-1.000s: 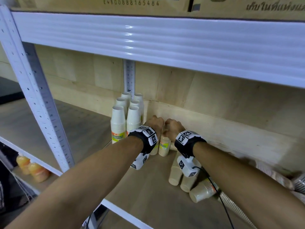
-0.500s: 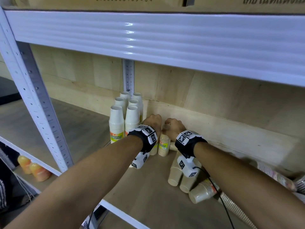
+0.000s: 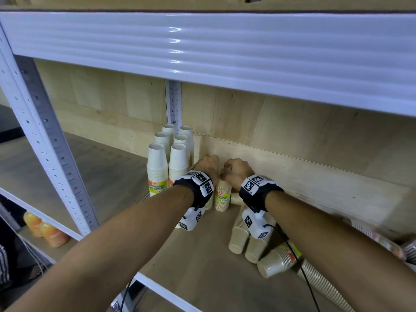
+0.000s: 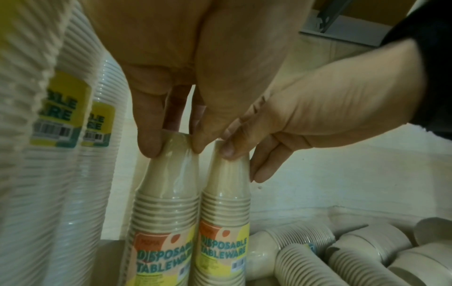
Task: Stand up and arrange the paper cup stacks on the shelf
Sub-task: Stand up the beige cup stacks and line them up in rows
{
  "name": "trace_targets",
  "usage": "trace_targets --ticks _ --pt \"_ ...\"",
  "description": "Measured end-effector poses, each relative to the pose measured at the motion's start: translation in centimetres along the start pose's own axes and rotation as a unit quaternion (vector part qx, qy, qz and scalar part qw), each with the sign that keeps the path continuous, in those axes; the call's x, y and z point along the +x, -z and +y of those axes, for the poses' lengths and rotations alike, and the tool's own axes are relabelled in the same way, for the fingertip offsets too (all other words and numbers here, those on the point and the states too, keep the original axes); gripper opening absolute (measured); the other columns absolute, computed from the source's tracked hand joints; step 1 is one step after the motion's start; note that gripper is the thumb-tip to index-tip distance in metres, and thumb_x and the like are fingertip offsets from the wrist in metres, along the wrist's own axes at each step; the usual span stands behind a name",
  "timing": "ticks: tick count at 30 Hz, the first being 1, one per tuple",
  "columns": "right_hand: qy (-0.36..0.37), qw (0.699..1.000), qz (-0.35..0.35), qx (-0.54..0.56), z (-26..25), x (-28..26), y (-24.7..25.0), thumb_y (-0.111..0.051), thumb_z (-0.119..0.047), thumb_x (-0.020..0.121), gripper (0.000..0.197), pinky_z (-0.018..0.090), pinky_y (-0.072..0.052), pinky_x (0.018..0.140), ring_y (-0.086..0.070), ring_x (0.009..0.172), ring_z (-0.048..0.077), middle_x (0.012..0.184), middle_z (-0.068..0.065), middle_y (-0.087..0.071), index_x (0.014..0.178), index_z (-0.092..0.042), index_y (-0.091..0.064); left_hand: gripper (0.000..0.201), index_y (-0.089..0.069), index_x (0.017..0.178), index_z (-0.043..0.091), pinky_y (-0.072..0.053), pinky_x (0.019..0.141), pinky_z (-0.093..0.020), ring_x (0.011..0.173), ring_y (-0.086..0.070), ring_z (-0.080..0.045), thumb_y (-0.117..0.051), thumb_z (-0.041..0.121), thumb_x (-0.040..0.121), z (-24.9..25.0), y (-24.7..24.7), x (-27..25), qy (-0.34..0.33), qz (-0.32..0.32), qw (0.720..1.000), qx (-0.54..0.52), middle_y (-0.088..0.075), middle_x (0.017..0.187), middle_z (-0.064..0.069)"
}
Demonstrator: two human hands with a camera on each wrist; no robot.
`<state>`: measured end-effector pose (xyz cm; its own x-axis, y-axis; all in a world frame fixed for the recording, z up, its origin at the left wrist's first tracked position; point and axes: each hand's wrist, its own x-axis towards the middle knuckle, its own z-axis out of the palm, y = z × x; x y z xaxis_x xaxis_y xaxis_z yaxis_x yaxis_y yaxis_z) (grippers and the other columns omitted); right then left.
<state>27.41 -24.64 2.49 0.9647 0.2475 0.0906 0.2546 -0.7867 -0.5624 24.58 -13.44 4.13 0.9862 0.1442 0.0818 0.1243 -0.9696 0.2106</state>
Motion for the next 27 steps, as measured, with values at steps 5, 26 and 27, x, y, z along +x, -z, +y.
trace_targets --ticks 5,26,27 --pt "0.007 1.0 -0.007 0.015 -0.1 -0.1 -0.1 -0.065 -0.027 0.085 0.04 0.031 -0.052 0.085 -0.063 0.105 0.029 0.121 0.012 -0.064 0.123 -0.014 -0.063 0.028 -0.055 0.117 0.008 -0.054 0.088 -0.035 0.111 -0.06 -0.027 -0.053 0.001 0.091 -0.2 -0.1 -0.1 -0.003 0.004 1.0 -0.001 -0.057 0.122 -0.011" --pt "0.021 0.994 -0.069 -0.085 1.2 -4.4 5.5 -0.073 -0.028 0.079 0.053 0.024 -0.047 0.078 -0.061 0.097 0.02 0.112 0.001 -0.058 0.129 -0.023 -0.056 0.054 -0.042 0.137 0.017 -0.05 0.089 -0.039 0.114 -0.055 -0.032 -0.064 0.026 0.089 3.3 3.1 -2.3 -0.126 0.067 0.982 -0.124 -0.047 0.129 -0.012" --pt "0.02 0.992 -0.075 -0.096 1.5 -4.9 5.9 -0.073 -0.028 0.08 0.054 0.024 -0.045 0.079 -0.06 0.097 0.018 0.113 0.001 -0.058 0.13 -0.022 -0.055 0.056 -0.041 0.138 0.018 -0.05 0.087 -0.036 0.114 -0.056 -0.032 -0.065 0.025 0.088 3.6 3.2 -2.6 -0.134 0.064 0.981 -0.128 -0.047 0.13 -0.011"
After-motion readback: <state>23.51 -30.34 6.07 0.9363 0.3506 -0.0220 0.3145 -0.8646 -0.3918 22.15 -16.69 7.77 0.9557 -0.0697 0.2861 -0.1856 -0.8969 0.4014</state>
